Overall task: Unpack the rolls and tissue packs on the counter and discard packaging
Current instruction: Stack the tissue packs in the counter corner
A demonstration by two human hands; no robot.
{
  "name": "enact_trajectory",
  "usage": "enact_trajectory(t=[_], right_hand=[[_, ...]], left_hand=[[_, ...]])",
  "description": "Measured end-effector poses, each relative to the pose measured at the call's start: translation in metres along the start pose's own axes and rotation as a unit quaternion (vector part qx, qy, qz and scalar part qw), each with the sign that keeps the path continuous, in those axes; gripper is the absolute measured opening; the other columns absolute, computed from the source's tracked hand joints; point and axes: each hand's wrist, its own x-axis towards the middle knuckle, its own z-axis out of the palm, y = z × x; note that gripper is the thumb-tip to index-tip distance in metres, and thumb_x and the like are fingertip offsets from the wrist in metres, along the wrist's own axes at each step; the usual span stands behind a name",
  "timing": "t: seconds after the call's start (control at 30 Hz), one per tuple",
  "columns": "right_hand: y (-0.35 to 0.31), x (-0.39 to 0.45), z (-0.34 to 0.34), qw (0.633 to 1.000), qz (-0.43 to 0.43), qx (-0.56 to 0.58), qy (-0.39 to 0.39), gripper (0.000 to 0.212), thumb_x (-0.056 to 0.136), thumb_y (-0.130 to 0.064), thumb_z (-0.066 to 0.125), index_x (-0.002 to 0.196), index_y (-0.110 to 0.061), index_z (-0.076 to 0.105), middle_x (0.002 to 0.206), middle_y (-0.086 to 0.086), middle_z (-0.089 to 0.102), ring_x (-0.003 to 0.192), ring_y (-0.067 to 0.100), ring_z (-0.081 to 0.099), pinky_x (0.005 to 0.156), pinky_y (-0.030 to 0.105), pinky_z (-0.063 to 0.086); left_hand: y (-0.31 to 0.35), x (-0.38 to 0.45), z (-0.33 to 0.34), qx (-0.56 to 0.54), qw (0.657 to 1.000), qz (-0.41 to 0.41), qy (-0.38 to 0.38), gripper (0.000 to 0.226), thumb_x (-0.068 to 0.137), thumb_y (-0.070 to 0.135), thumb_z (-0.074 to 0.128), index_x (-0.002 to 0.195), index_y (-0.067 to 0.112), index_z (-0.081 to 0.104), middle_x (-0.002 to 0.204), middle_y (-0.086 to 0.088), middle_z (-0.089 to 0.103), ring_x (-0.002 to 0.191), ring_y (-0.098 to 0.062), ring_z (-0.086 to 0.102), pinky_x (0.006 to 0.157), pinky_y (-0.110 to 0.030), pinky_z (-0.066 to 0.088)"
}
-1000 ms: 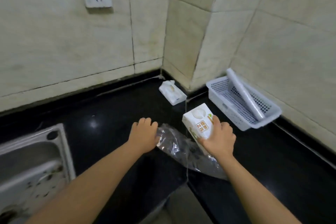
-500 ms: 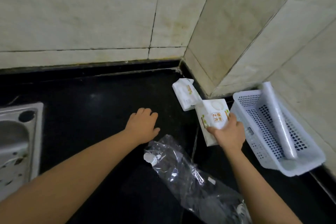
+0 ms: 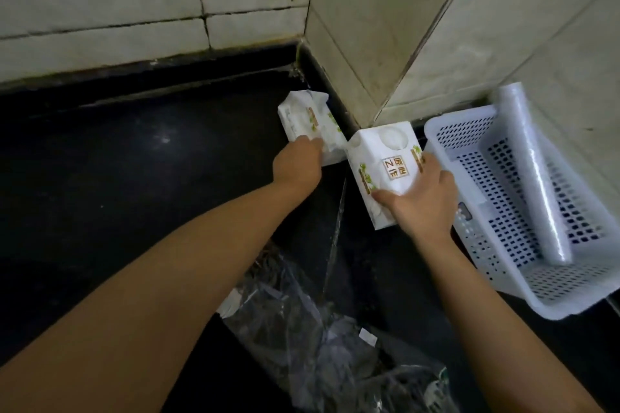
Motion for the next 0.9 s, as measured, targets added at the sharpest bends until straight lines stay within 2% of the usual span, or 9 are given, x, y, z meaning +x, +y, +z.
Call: enact_trajectory(t=[0.1,0.2,0.27,0.4,0.5,0.57,0.63,0.77,0.9], right_hand=[[-0.013,0.004,-0.004,0.998,-0.005,0.046,-0.032,0.084,0.057,-0.032,0.080,0.128,-0.015,0.038,0.122,0.017,0.048,0.114,0.032,0.043,0.093,0.041,0.039],[-0.043,0.006,0.005,0.997,-0.026,0.046,-0.061,0.086,0.058,-0.035,0.078,0.130,-0.017,0.036,0.125,0.017,0.046,0.117,0.034,0.041,0.094,0.045,0.039],[-0.067,0.006,0.018,0.995,-0.037,0.035,-0.088,0.087,0.061,-0.039,0.076,0.133,-0.016,0.032,0.131,0.018,0.042,0.122,0.036,0.037,0.097,0.047,0.036],[-0.110,0.016,0.050,0.992,-0.043,0.021,-0.116,0.088,0.067,-0.042,0.069,0.138,-0.016,0.023,0.137,0.019,0.034,0.128,0.037,0.029,0.103,0.050,0.029],[-0.126,0.029,0.069,0.994,-0.043,-0.021,-0.095,0.088,0.072,-0.043,0.065,0.141,-0.013,0.019,0.139,0.023,0.032,0.128,0.040,0.028,0.104,0.051,0.026],[-0.130,0.038,0.080,0.995,-0.057,-0.065,-0.058,0.084,0.074,-0.044,0.063,0.140,-0.010,0.022,0.137,0.027,0.034,0.126,0.041,0.031,0.106,0.050,0.024],[-0.127,0.046,0.090,0.991,-0.068,-0.108,-0.031,0.081,0.076,-0.044,0.061,0.139,-0.008,0.025,0.135,0.029,0.036,0.125,0.041,0.033,0.108,0.049,0.021],[-0.114,0.053,0.101,0.983,-0.092,-0.157,-0.020,0.071,0.084,-0.047,0.047,0.139,-0.006,0.027,0.138,0.025,0.036,0.126,0.037,0.032,0.107,0.048,0.024],[-0.096,0.054,0.097,0.981,-0.130,-0.140,-0.015,0.060,0.091,-0.045,0.037,0.140,-0.012,0.029,0.139,0.017,0.036,0.122,0.034,0.035,0.101,0.049,0.028]], left_hand=[[-0.024,-0.014,-0.016,-0.078,0.996,-0.006,0.042,0.021,0.097,0.010,0.040,0.097,-0.004,0.057,0.101,-0.021,0.055,0.087,-0.034,0.056,0.073,-0.042,0.046],[-0.055,-0.031,-0.041,-0.100,0.990,-0.022,0.098,0.020,0.096,0.008,0.044,0.092,-0.006,0.057,0.087,-0.010,0.044,0.080,-0.032,0.053,0.071,-0.038,0.044],[-0.075,-0.044,-0.056,-0.089,0.989,-0.034,0.108,0.019,0.095,0.008,0.045,0.093,-0.007,0.057,0.086,-0.007,0.043,0.082,-0.032,0.054,0.066,-0.031,0.038],[-0.103,-0.064,-0.073,-0.042,0.991,-0.067,0.106,0.021,0.096,0.009,0.044,0.096,-0.008,0.057,0.096,-0.020,0.054,0.087,-0.034,0.054,0.072,-0.037,0.041],[-0.113,-0.068,-0.078,-0.032,0.989,-0.087,0.116,0.020,0.096,0.009,0.044,0.094,-0.007,0.057,0.090,-0.014,0.049,0.087,-0.034,0.054,0.064,-0.025,0.032],[-0.112,-0.067,-0.078,-0.022,0.991,-0.079,0.107,0.021,0.096,0.010,0.044,0.096,-0.007,0.056,0.093,-0.016,0.051,0.087,-0.034,0.054,0.063,-0.022,0.028],[-0.106,-0.064,-0.072,-0.024,0.994,-0.064,0.091,0.022,0.097,0.010,0.042,0.097,-0.007,0.055,0.096,-0.018,0.051,0.083,-0.033,0.053,0.063,-0.026,0.030],[-0.083,-0.046,-0.057,-0.062,0.993,-0.065,0.074,0.019,0.096,0.007,0.040,0.095,-0.004,0.055,0.090,-0.012,0.044,0.083,-0.031,0.052,0.064,-0.031,0.034],[-0.067,-0.035,-0.036,-0.052,0.998,-0.040,-0.021,0.018,0.096,0.004,0.038,0.099,-0.001,0.055,0.109,-0.021,0.054,0.092,-0.033,0.055,0.073,-0.039,0.043]])
